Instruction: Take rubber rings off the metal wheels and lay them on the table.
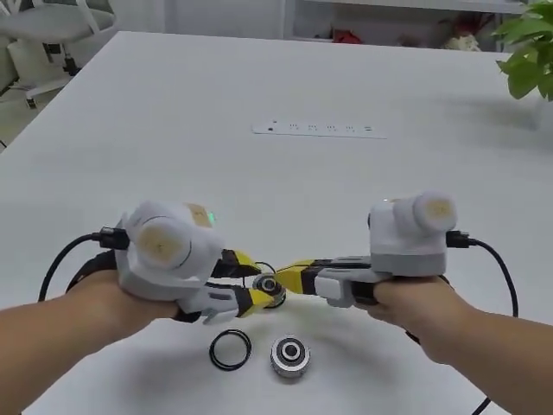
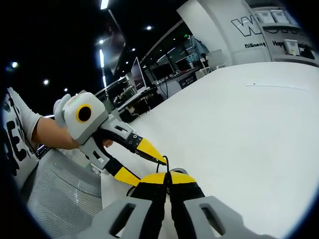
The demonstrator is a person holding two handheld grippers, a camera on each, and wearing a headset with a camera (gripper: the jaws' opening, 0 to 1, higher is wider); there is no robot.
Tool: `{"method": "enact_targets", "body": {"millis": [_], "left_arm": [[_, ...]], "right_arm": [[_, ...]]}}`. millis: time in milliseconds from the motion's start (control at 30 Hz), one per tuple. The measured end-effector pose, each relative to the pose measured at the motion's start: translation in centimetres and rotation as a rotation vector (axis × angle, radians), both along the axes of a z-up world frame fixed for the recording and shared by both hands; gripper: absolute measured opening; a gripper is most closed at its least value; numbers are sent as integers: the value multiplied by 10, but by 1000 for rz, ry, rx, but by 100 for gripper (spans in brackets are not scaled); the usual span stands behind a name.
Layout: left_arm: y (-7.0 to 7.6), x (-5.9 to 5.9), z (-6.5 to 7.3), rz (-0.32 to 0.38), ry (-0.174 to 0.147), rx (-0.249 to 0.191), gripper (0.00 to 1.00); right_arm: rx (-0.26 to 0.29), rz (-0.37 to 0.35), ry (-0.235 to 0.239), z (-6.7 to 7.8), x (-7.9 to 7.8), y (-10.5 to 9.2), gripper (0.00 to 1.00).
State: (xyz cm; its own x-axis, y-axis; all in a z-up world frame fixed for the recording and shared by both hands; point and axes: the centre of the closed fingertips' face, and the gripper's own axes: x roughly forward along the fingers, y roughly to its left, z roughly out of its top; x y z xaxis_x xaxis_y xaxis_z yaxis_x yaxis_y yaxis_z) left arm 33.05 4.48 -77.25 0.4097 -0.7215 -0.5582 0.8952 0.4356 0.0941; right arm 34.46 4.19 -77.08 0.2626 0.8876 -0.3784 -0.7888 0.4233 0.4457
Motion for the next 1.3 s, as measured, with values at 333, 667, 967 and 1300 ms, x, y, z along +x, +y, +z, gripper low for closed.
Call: {"method": "enact_targets", "body": {"millis": [333, 667, 967, 1300], "left_arm": [[9, -15, 26, 0, -15, -84, 34], [23, -27, 39, 20, -9, -138, 48], [41, -37, 40, 27, 6, -140, 58], [50, -52, 37, 21, 25, -133, 64]], "right_arm": [[24, -3, 8, 7, -2, 1, 0], [40, 12, 31, 10, -9, 5, 0], [38, 55, 67, 8, -23, 14, 0], [16, 113, 133, -1, -41, 21, 0]]}}
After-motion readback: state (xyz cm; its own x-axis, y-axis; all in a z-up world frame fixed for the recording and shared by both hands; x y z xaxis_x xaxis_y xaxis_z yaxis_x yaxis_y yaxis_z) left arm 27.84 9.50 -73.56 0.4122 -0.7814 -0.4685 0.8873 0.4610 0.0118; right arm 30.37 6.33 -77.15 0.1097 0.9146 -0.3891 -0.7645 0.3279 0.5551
